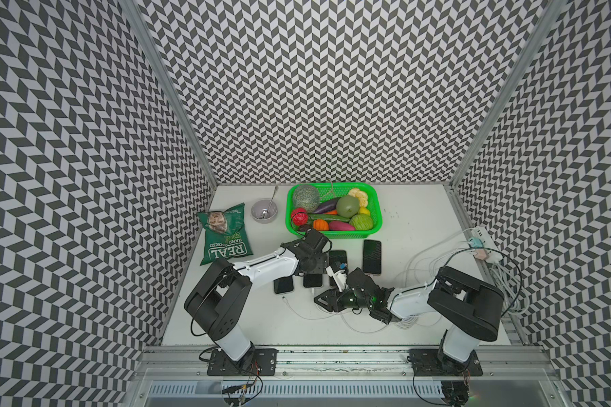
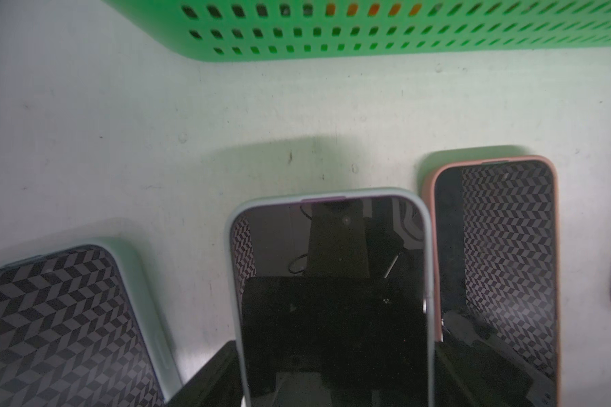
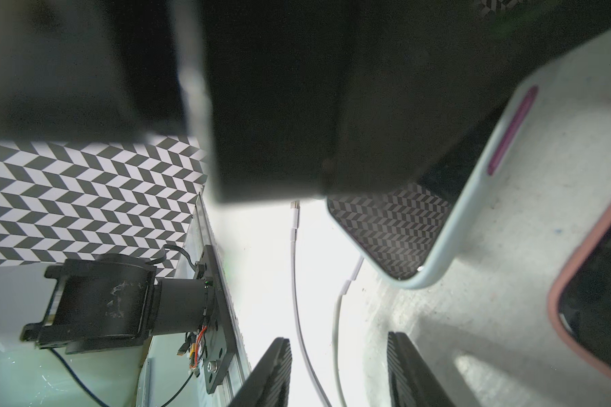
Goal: Unplug the charging cable from the phone
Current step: Remove the charging cable from the phone.
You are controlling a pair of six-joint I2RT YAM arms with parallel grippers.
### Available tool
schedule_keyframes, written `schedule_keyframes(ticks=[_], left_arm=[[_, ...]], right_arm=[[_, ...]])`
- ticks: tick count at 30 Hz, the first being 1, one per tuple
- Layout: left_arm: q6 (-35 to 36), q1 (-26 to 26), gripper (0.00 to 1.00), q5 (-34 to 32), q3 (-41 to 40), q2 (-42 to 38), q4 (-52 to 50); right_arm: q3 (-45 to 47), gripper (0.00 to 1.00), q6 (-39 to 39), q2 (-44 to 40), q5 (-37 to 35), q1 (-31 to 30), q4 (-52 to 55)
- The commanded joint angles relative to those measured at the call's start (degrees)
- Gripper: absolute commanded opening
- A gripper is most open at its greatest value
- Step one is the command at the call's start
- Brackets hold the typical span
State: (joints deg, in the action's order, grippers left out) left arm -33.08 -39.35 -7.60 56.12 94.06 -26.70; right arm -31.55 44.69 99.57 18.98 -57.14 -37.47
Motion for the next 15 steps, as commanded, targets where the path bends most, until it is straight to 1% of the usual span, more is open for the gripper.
schedule_keyframes(ticks=[1,15], left_arm=[[0.12,-0.47,0.00,1.62,1.67,-2.89,1.69],[-0.13,-0.47,0.00,2.23,1.98,-2.84,2.09]], right_arm=[[-1.23,0.45,0.63,1.57,0.95,-0.29,-2.13],[-3.01,0.39,0.97,4.41,1.75,-1.67,-2.96]])
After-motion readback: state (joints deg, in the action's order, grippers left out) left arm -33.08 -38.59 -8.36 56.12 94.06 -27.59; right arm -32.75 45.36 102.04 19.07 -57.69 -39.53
